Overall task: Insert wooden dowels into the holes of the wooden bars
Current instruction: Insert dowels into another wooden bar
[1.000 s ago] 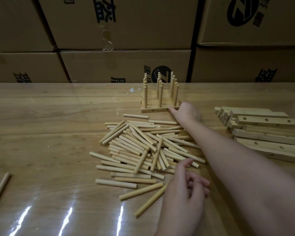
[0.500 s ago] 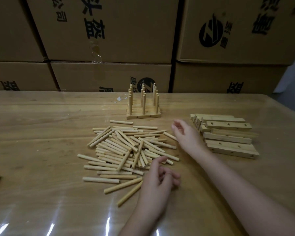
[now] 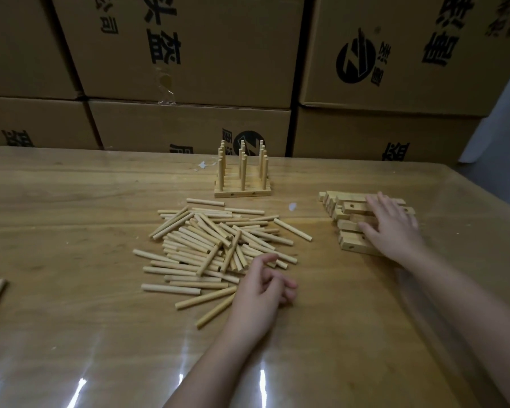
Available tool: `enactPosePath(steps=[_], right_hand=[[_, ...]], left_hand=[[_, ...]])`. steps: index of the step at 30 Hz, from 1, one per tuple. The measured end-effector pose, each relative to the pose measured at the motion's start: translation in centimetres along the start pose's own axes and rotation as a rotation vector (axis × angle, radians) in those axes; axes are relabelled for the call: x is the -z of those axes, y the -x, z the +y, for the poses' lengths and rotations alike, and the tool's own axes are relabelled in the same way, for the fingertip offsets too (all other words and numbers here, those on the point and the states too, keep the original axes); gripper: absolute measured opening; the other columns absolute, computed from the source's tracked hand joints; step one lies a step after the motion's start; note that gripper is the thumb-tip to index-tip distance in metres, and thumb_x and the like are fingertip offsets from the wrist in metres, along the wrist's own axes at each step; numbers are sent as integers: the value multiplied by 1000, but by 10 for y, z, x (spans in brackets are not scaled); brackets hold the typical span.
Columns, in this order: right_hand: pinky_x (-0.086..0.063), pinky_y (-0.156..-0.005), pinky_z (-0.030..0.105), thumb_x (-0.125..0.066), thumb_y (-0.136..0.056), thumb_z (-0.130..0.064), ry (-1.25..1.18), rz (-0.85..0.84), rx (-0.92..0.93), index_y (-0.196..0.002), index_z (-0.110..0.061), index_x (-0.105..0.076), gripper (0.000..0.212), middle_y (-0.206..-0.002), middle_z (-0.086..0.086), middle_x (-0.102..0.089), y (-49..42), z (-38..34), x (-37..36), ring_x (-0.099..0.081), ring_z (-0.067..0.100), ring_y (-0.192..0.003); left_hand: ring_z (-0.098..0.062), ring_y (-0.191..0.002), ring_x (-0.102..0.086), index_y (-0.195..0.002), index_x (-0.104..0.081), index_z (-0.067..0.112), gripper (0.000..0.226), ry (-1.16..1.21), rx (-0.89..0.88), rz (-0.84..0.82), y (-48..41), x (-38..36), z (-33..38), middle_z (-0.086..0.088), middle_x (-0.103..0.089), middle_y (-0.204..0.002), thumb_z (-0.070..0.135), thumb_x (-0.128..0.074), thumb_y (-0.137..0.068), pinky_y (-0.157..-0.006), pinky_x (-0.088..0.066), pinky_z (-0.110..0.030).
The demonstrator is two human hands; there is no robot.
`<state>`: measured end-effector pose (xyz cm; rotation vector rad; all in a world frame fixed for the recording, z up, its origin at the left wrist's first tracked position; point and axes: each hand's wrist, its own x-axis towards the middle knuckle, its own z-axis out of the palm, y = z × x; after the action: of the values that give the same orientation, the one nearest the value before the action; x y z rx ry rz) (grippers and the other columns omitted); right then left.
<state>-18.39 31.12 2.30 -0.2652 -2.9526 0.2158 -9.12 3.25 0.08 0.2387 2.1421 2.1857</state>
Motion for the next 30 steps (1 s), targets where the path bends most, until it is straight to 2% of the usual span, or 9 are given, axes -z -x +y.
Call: enactPosePath(steps=[2, 7, 10, 16, 22, 26, 30], right_hand=[[-9, -114, 49, -36, -95, -50, 22, -44, -2, -148, -32, -9, 62, -157, -7, -5, 3, 1, -1, -4, 17, -144], [-26, -109, 44, -38, -98, -32, 117, 96, 41, -144, -23, -29, 48, -148, 0, -32, 17, -5, 5, -27, 22, -135], [-31, -106, 42, -43, -97, -29, 139, 125, 66, -141, -19, -36, 46, -142, 3, -40, 21, -5, 10, -34, 23, -130], [-35, -101, 42, -57, -89, -30, 61, 162, 12, -136, -15, -43, 52, -136, 5, -46, 22, -7, 16, -39, 26, -124], [-36, -99, 41, -72, -78, -30, -169, 112, -69, -128, -18, -50, 57, -130, 4, -43, 19, -4, 16, -40, 26, -119], [-41, -97, 40, -78, -71, -26, -313, 116, -92, -115, -23, -51, 52, -127, 3, -40, 19, -1, 13, -45, 24, -114], [-46, -89, 40, -79, -69, -20, -348, 151, -24, -93, -26, -47, 40, -106, -5, -48, 22, 0, 12, -48, 19, -104]], left_hand=[[-12, -63, -62, -116, -47, 13, 30, 12, 10, -3, 0, 1, 1, -9, -66, -80, -6, -42, -93, -59, -49, -19], [-11, -62, -62, -118, -46, 11, 30, 34, 12, -8, 0, 2, 2, -8, -66, -79, -6, -42, -94, -57, -48, -17], [-9, -61, -62, -116, -45, 12, 29, 30, 7, -16, -1, 1, 2, -7, -65, -78, -6, -42, -94, -56, -47, -16], [-14, -65, -64, -118, -45, 13, 29, 32, 5, -11, -1, 2, -1, -9, -66, -81, -5, -42, -94, -56, -47, -17], [-14, -66, -64, -121, -46, 11, 30, 30, 13, -15, 0, 1, 1, -9, -67, -81, -4, -43, -94, -56, -47, -17], [-13, -67, -64, -121, -46, 12, 31, 24, 14, -16, 1, 2, 3, -9, -67, -82, -3, -43, -94, -57, -48, -17], [-13, -65, -63, -122, -46, 10, 31, 27, 20, -11, 1, 1, 4, -10, -66, -82, -5, -42, -94, -56, -48, -17]])
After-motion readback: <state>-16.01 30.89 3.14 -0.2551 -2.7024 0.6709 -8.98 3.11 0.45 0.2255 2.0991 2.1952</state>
